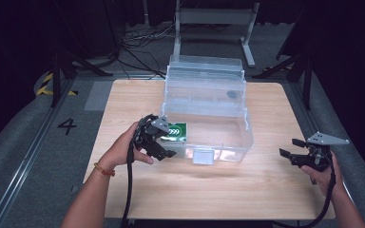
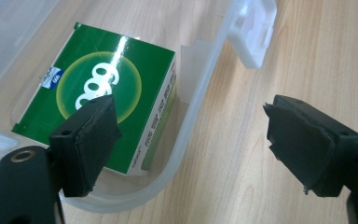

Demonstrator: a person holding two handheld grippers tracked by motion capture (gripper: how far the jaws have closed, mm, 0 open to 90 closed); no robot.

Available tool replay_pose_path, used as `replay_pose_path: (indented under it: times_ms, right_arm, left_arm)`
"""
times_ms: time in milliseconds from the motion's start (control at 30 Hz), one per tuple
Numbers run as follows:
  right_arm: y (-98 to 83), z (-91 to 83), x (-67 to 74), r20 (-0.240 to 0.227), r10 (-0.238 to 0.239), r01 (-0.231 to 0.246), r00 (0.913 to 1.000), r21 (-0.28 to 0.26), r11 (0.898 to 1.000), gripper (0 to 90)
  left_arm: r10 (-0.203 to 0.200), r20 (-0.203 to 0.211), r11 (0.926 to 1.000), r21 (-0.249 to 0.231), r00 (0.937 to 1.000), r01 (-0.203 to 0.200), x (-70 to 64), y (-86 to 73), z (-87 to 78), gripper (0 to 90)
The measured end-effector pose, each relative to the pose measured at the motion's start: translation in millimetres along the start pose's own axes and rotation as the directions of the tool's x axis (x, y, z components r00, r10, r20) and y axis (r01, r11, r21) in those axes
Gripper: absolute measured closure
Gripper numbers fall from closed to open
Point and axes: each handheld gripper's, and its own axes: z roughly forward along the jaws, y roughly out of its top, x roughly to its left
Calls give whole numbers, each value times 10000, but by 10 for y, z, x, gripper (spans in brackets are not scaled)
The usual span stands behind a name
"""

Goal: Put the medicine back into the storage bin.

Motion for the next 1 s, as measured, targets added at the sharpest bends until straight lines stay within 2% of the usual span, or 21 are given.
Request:
replay_pose_path:
  times_ms: [67, 100, 167, 267, 367, 400, 433, 467, 500, 533, 567, 667, 733, 767, 900, 1000]
  right_arm:
    - [216, 4, 11, -352, -346, 336, 9988, -299, 9990, 262]
    - [318, 17, 23, -381, -555, 543, 9977, -313, 9980, 262]
    - [516, 51, 47, -389, -1054, 1039, 9937, -390, 9938, 272]
    - [834, 134, 84, -612, -1479, 1439, 9871, -648, 9875, 300]
    - [1076, 200, 131, -641, -1897, 1843, 9798, -816, 9795, 326]
    - [1076, 200, 131, -641, -1897, 1843, 9798, -816, 9795, 326]
    - [1169, 226, 146, -682, -1955, 1892, 9783, -893, 9779, 336]
    - [1262, 258, 157, -778, -2066, 1996, 9753, -893, 9758, 337]
    - [1315, 276, 164, -790, -2165, 2091, 9731, -918, 9736, 340]
    - [1402, 309, 179, -742, -2250, 2179, 9715, -929, 9715, 344]
    - [1471, 341, 186, -737, -2315, 2245, 9700, -925, 9701, 344]
    - [1677, 471, 214, -839, -2433, 2340, 9663, -1067, 9663, 351]
    - [1775, 552, 230, -970, -2441, 2335, 9649, -1093, 9662, 352]
    - [1842, 619, 251, -923, -2583, 2487, 9616, -1041, 9630, 352]
    - [1971, 768, 282, -1004, -2722, 2645, 9570, -839, 9607, 359]
    - [2063, 897, 280, -1144, -2722, 2644, 9554, -790, 9612, 409]
  left_arm:
    - [140, 155, 9999, -9, 9998, -139, -13, -12, 35, 172]
    - [222, 279, 9997, -69, 9994, -220, -23, -16, 47, 172]
    - [291, 256, 9996, -50, 9992, -290, -32, -22, 74, 238]
    - [304, 340, 9995, -37, 9990, -302, -31, -25, 119, 321]
    - [354, 369, 9993, -115, 9987, -350, -16, -24, 155, 418]
    - [354, 369, 9993, -115, 9987, -350, -16, -24, 155, 438]
    - [320, 470, 9994, -176, 9984, -312, -16, -28, 167, 438]
    - [401, 432, 9990, -212, 9983, -392, -11, -25, 179, 508]
    - [353, 401, 9993, -112, 9986, -348, -14, -22, 184, 525]
    - [430, 490, 9988, -243, 9979, -418, -9, -24, 192, 559]
    - [497, 368, 9983, -314, 9981, -486, -8, -26, 192, 608]
    - [387, 333, 9989, -273, 9987, -378, 11, -38, 196, 709]
    - [350, 344, 9994, -81, 9988, -347, 18, -46, 205, 718]
    - [388, 345, 9992, -88, 9987, -385, 22, -48, 204, 725]
    - [527, 235, 9985, -167, 9983, -523, 33, -57, 208, 769]
    - [690, 335, 9975, -184, 9971, -684, 51, -54, 213, 777]
